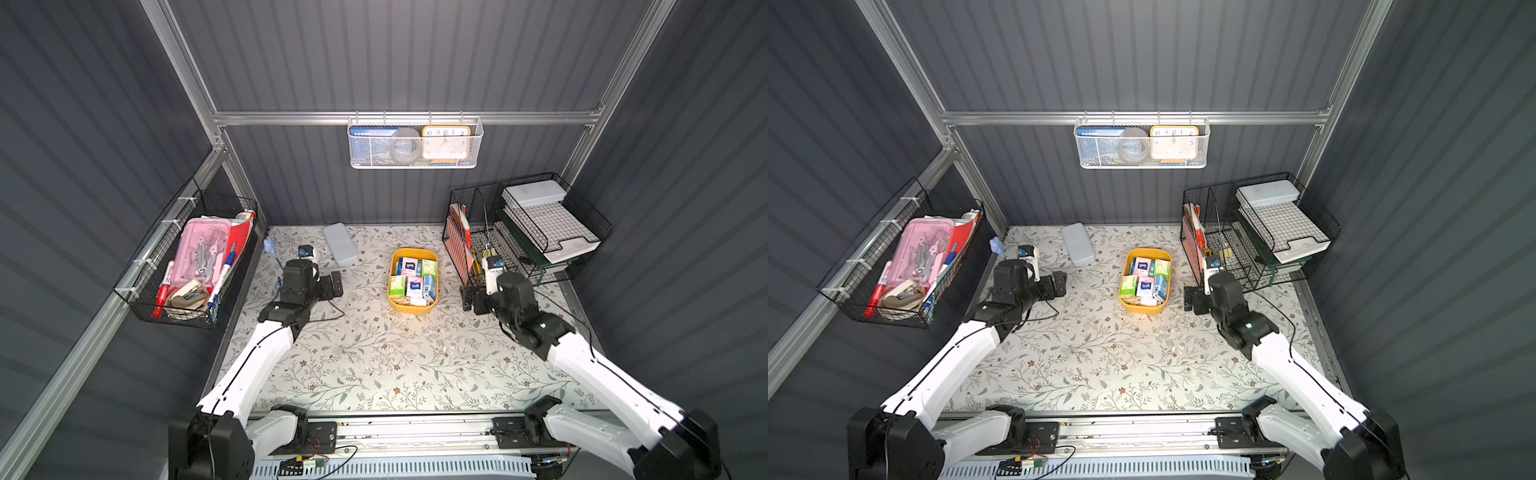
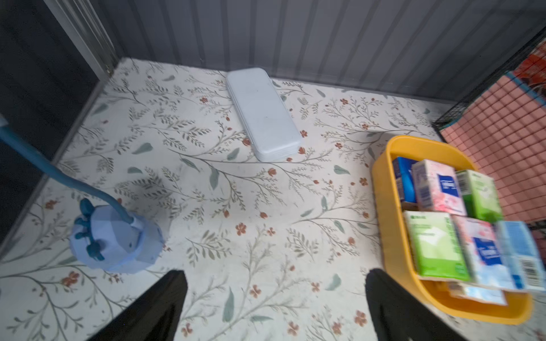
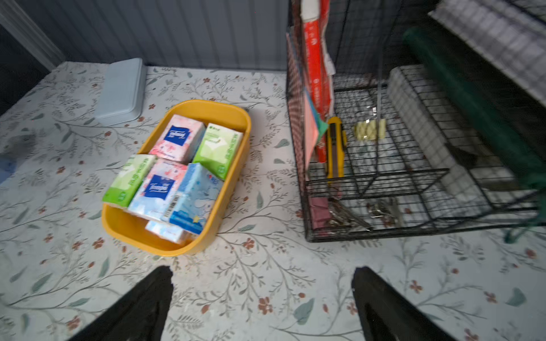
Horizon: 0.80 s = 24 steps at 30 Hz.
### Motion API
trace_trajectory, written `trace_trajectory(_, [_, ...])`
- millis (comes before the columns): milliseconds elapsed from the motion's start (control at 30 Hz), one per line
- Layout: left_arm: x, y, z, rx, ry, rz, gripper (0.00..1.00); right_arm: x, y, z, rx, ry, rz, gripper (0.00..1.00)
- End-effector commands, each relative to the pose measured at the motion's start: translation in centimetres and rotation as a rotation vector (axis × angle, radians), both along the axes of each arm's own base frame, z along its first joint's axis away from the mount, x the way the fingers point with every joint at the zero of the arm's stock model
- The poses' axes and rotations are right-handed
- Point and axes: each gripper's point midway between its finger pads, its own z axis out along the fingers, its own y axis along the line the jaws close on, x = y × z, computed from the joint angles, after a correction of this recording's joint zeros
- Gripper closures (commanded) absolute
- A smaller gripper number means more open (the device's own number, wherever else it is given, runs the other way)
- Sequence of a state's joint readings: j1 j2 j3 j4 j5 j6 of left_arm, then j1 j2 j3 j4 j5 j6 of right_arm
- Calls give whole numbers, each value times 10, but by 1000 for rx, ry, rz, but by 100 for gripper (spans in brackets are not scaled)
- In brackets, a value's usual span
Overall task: Put the pocket tissues into the storage box
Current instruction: Reset both arms
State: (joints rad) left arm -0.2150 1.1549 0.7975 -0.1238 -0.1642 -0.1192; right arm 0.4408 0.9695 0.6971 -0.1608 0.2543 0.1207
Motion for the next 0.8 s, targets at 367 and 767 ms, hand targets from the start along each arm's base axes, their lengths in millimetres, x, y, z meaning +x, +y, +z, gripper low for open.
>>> trace_trajectory(367, [35,27,-100,225,-114,20,1,18,-116,-65,-20,-222,-420,1])
trace_trajectory(767, [53,40,-127,110,-163,41,1,77,-120,-93,-88,-229,-354,1])
